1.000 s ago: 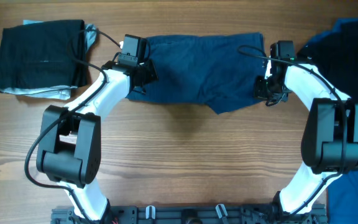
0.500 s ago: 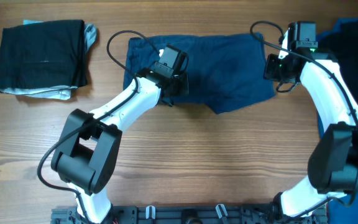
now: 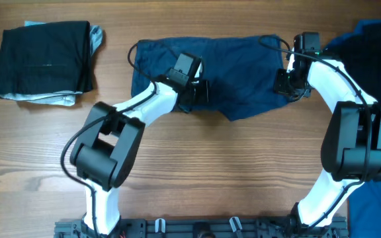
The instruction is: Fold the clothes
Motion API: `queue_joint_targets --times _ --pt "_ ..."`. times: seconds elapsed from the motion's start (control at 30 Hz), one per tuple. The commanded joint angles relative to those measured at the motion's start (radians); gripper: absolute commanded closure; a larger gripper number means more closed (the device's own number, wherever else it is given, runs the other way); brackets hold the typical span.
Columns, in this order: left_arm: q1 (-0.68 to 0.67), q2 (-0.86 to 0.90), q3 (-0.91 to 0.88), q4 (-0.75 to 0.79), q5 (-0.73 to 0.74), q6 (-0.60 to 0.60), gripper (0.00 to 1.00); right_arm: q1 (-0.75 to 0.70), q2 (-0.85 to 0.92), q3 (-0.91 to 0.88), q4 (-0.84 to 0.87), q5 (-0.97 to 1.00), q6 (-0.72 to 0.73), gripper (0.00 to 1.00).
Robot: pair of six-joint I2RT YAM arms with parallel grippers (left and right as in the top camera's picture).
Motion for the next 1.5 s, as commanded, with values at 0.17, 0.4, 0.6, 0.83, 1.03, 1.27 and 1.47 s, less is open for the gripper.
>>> queue_joint_targets --times 0.17,0.4,0.6,0.83,1.03,1.27,1.47 --pt "-0.013 0.045 0.029 -0.005 0.019 -0.009 0.96 -0.001 0.013 0.005 -0.002 0.018 0.011 0.94" --pt "-0.012 -0.161 0.074 -0.014 0.018 -0.01 0.96 -0.001 0.013 0.005 -0.002 0.018 0.011 0.94" --pt "-0.016 -0.115 0.074 0.005 -0.095 -0.01 0.96 -0.001 0.013 0.005 -0.001 0.018 0.011 0.94" --pt "-0.017 0.053 0.074 0.183 -0.099 -0.01 0.96 -0.001 0.013 0.005 -0.002 0.018 0.012 0.94" --pt "-0.016 0.109 0.076 0.206 -0.099 -0.009 0.96 -0.001 0.013 0.005 -0.002 0.018 0.012 0.93" --pt "0.018 0.021 0.147 0.335 -0.171 0.008 0.96 0.0 0.013 0.005 -0.002 0.018 0.011 0.89" --pt "0.025 0.133 0.147 0.508 -0.297 0.08 0.96 0.0 0.013 0.005 -0.002 0.017 0.014 0.89"
